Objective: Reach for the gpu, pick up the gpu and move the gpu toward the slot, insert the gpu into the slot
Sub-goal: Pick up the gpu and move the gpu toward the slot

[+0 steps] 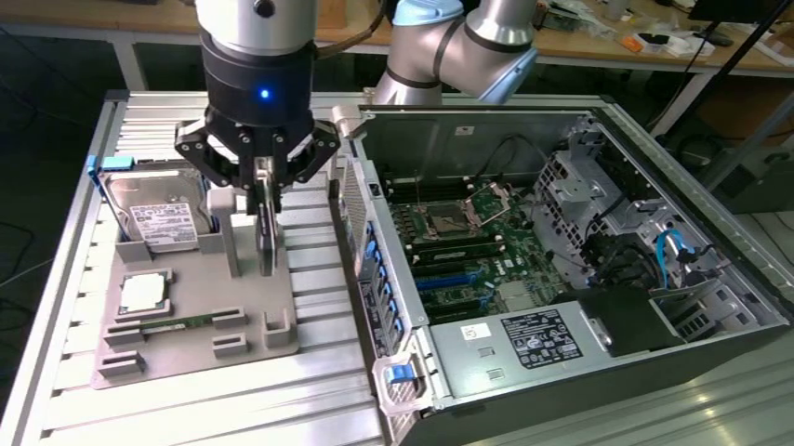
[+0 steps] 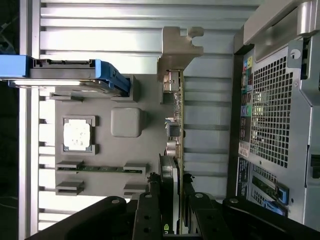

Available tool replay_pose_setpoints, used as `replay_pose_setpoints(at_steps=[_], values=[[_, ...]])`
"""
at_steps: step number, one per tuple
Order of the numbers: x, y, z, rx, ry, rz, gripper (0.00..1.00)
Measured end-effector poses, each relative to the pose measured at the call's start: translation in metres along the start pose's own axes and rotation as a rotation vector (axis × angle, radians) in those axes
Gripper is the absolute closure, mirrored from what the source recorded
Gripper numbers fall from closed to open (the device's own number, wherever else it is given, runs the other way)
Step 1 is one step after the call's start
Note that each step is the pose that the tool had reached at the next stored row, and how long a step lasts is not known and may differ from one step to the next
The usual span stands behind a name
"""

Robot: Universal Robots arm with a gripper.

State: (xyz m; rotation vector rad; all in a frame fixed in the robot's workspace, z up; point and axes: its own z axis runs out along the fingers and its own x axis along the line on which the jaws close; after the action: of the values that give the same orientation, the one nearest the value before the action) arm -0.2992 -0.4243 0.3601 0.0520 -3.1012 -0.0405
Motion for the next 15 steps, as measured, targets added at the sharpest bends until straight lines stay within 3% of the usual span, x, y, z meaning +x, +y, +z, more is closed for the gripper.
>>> replay_pose_setpoints(at_steps=[15], values=[[0.002,0.0012,-0.0440,0.0084,-0.0035,0.000,0.73]])
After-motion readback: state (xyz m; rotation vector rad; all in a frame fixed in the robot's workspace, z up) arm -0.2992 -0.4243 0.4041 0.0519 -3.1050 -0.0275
